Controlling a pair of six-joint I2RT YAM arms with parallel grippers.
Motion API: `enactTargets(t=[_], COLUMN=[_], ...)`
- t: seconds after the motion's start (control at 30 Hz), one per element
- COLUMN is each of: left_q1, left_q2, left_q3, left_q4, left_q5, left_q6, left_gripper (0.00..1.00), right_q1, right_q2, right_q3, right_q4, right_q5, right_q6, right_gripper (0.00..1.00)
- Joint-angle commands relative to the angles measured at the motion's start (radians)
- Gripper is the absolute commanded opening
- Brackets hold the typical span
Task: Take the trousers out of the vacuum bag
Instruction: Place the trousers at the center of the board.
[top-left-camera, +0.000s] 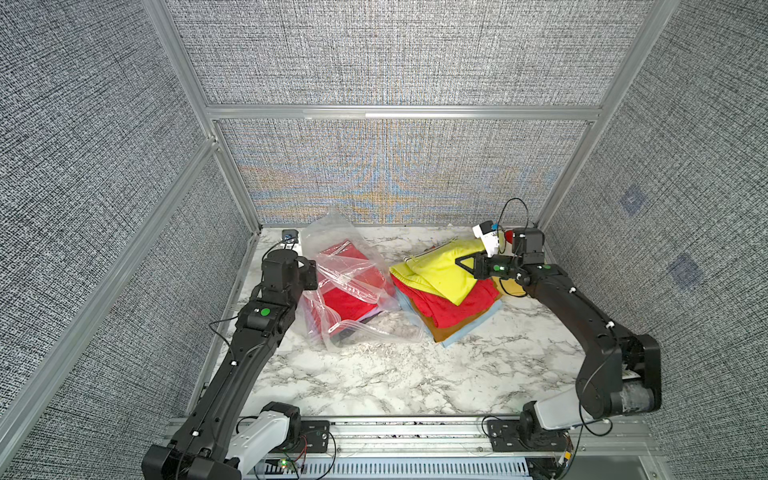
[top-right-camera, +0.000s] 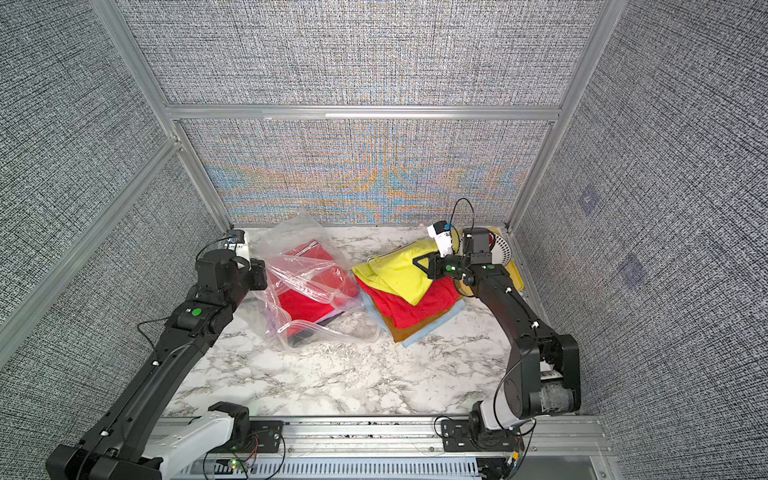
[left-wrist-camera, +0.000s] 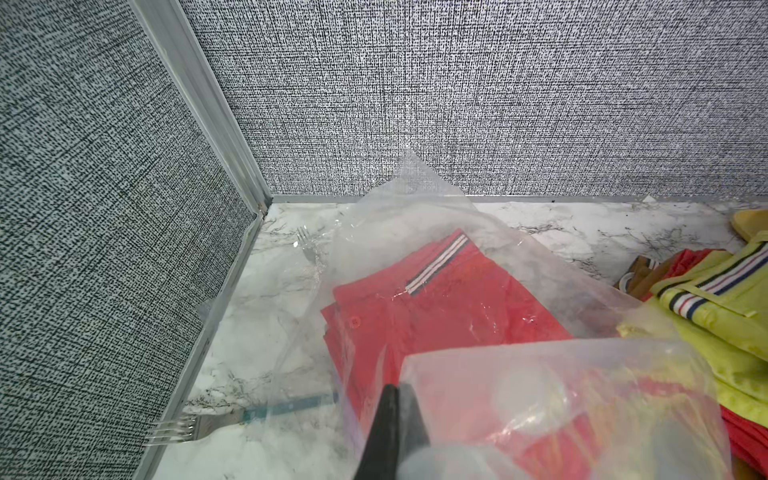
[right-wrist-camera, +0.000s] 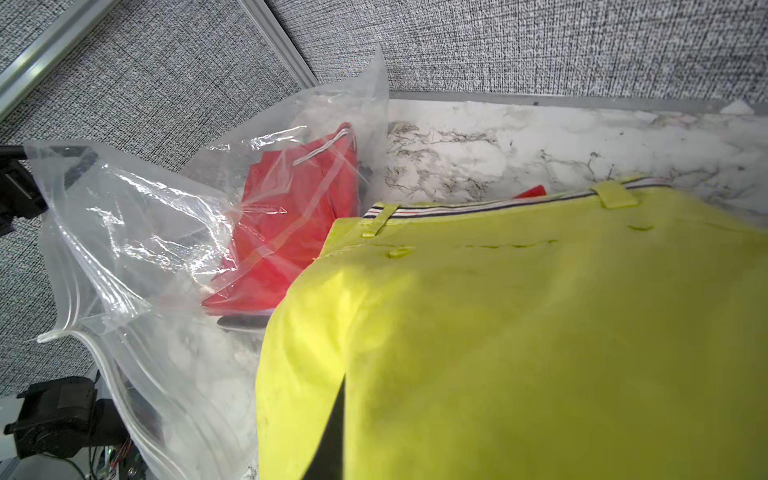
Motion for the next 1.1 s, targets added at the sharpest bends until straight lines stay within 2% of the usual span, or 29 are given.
enactTargets(t=[0.0,0.3,0.57,0.67,0.73,0.8,1.07], left_q1=[0.003,0.003,0.001,0.003,0.001,0.003,0.003], left_q2=[-0.005,-0.002,-0.017,-0.016,-0.011,-0.007,-0.011], left_q3=[0.002,0.005,0.003,0.004,0.006,0.009,0.008], left_q4=[0.034,0.035,0.034,0.035,0.038,0.038,0.038], left_q5=[-0.001,0.017,0.021,0.027,0.035,0.041,0.05], left_q6=[0.0,-0.004,-0.009,-0.01,-0.011,-0.015,-0.021], left_gripper=[0.0,0.0,0.0,0.0,0.0,0.0,0.0], right_q1=[-0.001,0.029,0.055,0.055,0.057,0.062,0.113], right_q2=[-0.023,-0.058,-0.082,-0.11,-0.131,-0.159,-0.289], right_q3=[-0.038,-0.187,-0.224,-0.263,-0.291,-0.308,-0.408], right_q4=[0.031,0.074,0.034,0.037,0.04,0.041,0.022], right_q5=[0.084,0.128,0.241,0.305,0.348,0.367,0.314], right_q6=[0.073,0.193,0.267,0.283,0.282,0.283,0.304], right_gripper=[0.0,0.0,0.13,0.28,0.47,0.55,0.68])
